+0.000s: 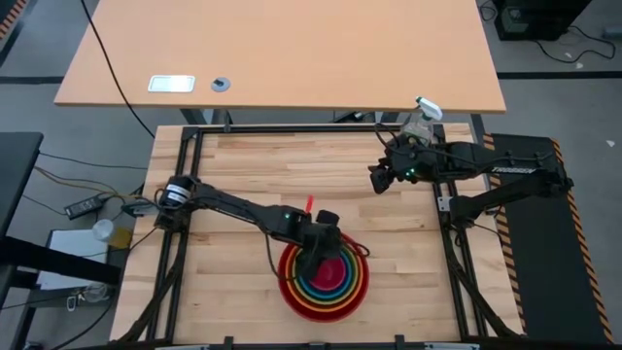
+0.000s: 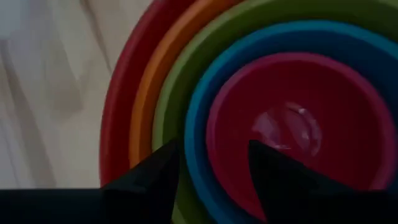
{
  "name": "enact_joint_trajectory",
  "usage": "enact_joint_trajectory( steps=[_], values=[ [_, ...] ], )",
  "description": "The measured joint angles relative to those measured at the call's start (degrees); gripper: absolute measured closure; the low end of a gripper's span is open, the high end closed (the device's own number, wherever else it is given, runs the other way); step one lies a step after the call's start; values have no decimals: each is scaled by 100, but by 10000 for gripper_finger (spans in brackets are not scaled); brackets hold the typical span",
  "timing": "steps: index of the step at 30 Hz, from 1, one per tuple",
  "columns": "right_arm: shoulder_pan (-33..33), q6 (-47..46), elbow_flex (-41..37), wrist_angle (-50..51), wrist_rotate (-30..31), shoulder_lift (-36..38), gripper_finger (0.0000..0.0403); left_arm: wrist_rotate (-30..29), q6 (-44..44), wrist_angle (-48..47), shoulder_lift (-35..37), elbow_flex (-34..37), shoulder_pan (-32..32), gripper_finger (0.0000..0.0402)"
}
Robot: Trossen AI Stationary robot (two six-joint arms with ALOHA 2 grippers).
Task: Nest bowls inside each other
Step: Return to Home Position
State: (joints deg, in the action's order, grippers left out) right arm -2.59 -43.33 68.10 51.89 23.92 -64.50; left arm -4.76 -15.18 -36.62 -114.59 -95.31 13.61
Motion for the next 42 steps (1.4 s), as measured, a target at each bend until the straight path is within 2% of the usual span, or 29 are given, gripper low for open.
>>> enact_joint_trajectory(
  steps=[5,10,15,20,26,36,42],
  values=[
    [259,10,0,65,186,110,195,23,385,16,537,227,-27,210],
    [526,42,-56,66,396,240,195,-376,599,794,1380,1247,-40,210],
    [629,37,-587,-634,165,636,195,-553,1255,1312,2449,2309,-158,210],
    [636,-48,-1724,-2187,-347,1277,195,-555,2073,2072,3545,3282,-338,210],
    [634,-267,-2954,-3862,-411,2181,201,-565,2990,2733,4915,4551,-706,210],
    [547,-665,-4013,-4023,-92,3889,228,-761,3754,2732,7211,5890,-1565,210],
    [544,-802,-4364,-4105,73,4625,232,-758,4271,2690,8458,6595,-1850,210]
  ],
)
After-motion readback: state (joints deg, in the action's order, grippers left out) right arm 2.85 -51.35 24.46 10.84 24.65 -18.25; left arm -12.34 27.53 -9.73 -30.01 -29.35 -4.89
